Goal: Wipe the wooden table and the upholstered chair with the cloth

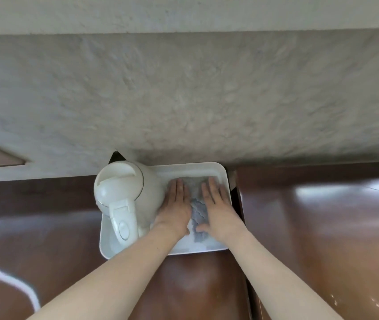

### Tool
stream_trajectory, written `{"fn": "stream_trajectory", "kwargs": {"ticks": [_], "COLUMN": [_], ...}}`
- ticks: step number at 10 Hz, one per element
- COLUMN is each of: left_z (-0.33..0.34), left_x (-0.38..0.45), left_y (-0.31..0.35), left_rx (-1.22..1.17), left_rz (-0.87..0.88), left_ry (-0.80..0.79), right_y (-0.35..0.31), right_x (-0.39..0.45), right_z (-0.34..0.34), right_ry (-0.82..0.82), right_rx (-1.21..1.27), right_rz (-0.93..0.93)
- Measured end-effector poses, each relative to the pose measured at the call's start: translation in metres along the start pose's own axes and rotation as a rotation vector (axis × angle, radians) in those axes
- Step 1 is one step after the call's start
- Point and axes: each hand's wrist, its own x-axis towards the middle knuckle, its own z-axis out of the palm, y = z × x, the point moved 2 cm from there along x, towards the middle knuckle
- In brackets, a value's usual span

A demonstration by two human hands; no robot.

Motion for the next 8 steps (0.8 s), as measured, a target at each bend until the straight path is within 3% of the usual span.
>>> {"fn": "stream_trajectory", "kwargs": {"ticks": [2,4,5,6,7,8], "left_z": [0.007,0.0,-0.015,-0.041,-0.081,-0.124], "left_x": [0.018,0.016,-0.007,-0.043,-0.089,-0.146], "left_y": [0.004,0.008,0.01,0.01,0.0,0.002], "left_rx": [-0.041,-0.046,-0.241,-0.424,-0.475,-0.446], "left_rz": [-0.046,-0.076,-0.084,-0.053,-0.065,-0.121], "left_ry": [-0.029,-0.018,-0.019,0.022,0.113,0.349], "right_y": [0.0,-0.002,-0.006,-0.019,-0.027,-0.03], "right_x": [0.011,0.006,-0.013,-0.042,-0.074,-0.121], "right_z": [0.007,-0.004,-0.019,-0.041,-0.09,-0.157], "right_ry": [-0.142,-0.128,-0.057,0.051,0.166,0.373], "right_rx": [-0.211,-0.137,-0.061,-0.188,-0.197,-0.057], "right_rz": [0.104,0.111,0.057,0.02,0.008,-0.02]}}
